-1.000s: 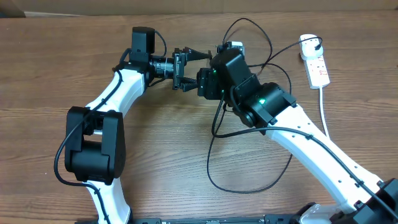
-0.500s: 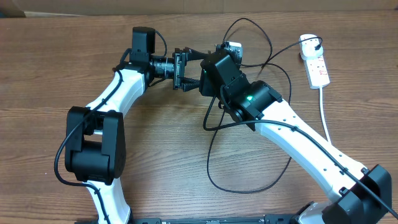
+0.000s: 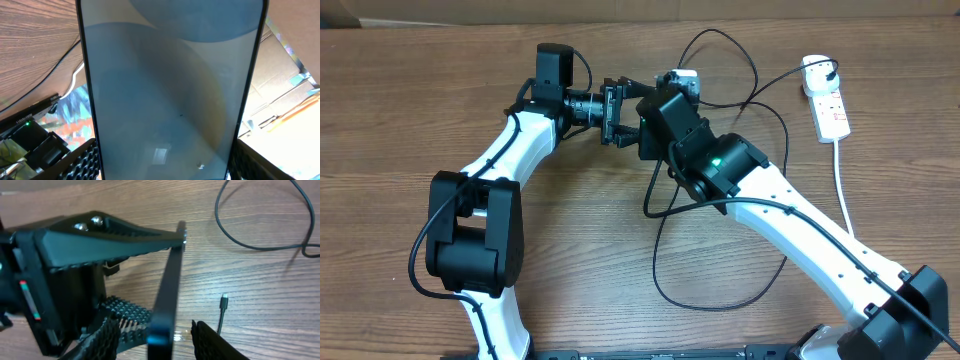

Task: Plug charger to phone and switch on socket

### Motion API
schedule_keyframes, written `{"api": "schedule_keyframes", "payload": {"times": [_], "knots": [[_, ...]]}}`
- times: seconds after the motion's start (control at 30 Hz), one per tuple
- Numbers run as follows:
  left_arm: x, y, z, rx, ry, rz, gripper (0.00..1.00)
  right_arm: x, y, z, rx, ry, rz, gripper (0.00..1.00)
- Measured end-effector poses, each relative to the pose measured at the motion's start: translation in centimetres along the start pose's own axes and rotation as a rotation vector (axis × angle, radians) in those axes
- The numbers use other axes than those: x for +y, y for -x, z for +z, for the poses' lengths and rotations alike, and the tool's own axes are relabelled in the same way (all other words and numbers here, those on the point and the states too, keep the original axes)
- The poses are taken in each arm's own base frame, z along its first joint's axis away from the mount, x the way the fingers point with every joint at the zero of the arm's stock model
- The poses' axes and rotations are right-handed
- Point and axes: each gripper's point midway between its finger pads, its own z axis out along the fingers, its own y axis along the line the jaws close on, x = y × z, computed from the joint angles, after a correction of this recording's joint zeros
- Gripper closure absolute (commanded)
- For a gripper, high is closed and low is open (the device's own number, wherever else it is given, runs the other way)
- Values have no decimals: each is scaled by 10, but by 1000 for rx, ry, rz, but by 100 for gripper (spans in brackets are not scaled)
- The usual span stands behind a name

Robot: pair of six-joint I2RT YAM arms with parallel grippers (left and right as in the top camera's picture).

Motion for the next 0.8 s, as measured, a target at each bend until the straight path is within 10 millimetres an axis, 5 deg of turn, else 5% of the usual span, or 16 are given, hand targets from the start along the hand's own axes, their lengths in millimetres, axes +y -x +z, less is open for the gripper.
{"api": "schedule_keyframes", "payload": {"times": [0.8], "knots": [[0, 1, 0, -4, 0, -8, 59, -1, -6, 8, 19, -14, -21, 82]]}}
